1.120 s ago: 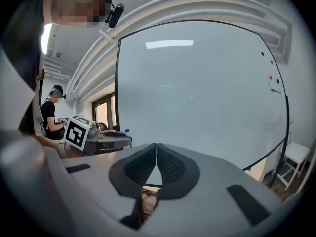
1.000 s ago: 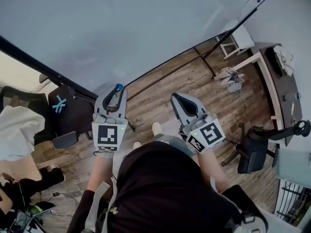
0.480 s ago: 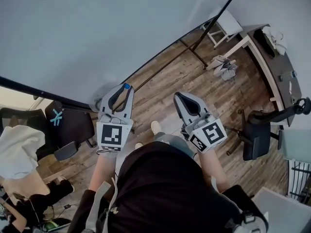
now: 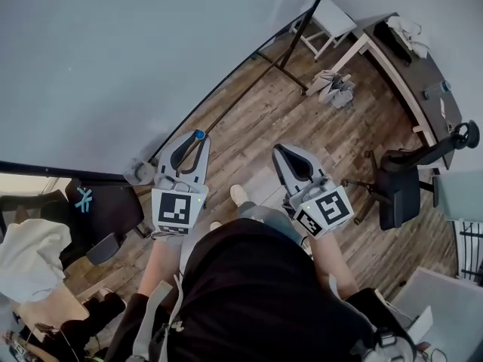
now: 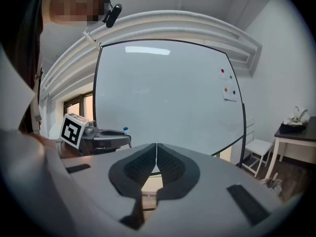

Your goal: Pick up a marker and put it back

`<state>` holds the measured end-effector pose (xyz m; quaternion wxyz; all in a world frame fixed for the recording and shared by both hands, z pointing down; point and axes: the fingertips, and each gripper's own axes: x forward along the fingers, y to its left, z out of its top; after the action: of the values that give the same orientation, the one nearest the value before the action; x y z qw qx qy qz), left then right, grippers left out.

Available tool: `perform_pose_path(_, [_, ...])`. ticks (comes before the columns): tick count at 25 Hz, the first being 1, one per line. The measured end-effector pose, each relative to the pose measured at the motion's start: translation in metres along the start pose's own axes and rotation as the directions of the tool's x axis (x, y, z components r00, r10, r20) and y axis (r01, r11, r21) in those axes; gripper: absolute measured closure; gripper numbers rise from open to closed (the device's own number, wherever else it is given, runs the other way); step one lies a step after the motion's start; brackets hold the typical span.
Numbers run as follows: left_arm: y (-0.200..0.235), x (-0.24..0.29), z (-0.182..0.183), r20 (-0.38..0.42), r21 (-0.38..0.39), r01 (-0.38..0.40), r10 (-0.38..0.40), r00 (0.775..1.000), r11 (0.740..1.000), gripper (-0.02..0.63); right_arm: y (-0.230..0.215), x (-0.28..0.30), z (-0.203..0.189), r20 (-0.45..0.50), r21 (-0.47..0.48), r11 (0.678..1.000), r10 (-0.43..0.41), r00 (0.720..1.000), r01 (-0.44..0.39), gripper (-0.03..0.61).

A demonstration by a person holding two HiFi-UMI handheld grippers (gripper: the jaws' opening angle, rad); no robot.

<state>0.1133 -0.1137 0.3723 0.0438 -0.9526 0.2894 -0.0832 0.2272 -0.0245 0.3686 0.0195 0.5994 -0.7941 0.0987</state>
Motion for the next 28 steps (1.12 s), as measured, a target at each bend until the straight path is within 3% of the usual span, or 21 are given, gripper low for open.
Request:
perform_pose_path(13, [-0.026,0.008,-0.004,-0.010,-0.017,0.063,-0.063,0.998,0.998,0.541,-0.009,-0.016,-0.002,-0.012,-0.012,0.999,-0.035,0.999,0.034,0.561])
perform_pose_path(28, [0.000,-0.020,-0.006,-0.018,-0.026,-0.034,0.033,0.999,0.999,0.541,0.014,-0.002,-0.004,-0.027,-0.030,0.999,0.043,0.999,-0.043,0.561])
